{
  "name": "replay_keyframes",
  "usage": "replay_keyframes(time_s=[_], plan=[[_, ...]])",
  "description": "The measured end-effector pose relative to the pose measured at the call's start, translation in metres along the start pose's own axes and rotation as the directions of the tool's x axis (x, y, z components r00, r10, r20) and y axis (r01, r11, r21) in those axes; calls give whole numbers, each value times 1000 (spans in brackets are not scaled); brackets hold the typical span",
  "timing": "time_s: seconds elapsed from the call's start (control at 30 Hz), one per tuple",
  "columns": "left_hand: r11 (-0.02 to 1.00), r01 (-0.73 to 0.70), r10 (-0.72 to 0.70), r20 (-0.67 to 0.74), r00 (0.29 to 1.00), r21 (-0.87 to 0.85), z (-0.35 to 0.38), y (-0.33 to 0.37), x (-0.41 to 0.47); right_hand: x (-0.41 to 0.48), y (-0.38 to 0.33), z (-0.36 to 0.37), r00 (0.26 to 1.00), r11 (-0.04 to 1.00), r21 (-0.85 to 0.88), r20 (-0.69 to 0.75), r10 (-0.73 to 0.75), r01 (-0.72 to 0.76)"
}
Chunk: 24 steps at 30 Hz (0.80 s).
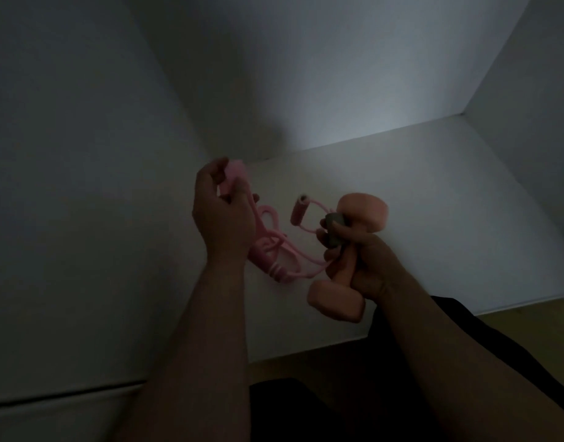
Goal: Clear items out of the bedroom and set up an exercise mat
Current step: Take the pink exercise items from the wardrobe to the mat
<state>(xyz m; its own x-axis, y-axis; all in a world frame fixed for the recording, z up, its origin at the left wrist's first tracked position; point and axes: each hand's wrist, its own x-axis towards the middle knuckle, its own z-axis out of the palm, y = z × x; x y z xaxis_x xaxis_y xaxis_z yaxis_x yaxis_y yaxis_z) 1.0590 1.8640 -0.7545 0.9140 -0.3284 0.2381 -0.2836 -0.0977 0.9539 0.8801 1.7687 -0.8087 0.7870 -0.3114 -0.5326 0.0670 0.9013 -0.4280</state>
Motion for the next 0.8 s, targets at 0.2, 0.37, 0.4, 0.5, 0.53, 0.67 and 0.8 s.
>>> replay_keyframes(time_s=[0.2,0.37,0.4,0.5,0.53,0.67,0.8], plan=[[991,-22,-44,474,879,132,17,8,-18,8,3,-4,998,996,77,-43,-51,54],[962,-92,-104,659,745,256,21,-11,-22,16,10,-5,996,996,67,-58,-62,66],[968,-73,-113,672,732,242,20,-13,-23,19,12,-6,996,995,70,-60,-66,70],[976,16,-166,686,709,219,17,-20,-22,22,17,-7,995,991,105,-62,-80,86],[975,31,-178,693,699,219,16,-19,-22,21,17,-5,993,990,108,-82,-80,89],[958,109,-268,700,662,265,13,-20,-24,24,19,-5,975,994,34,-201,-94,103],[882,405,-469,540,699,242,13,-28,-24,25,16,-5,970,995,52,-230,-74,88]])
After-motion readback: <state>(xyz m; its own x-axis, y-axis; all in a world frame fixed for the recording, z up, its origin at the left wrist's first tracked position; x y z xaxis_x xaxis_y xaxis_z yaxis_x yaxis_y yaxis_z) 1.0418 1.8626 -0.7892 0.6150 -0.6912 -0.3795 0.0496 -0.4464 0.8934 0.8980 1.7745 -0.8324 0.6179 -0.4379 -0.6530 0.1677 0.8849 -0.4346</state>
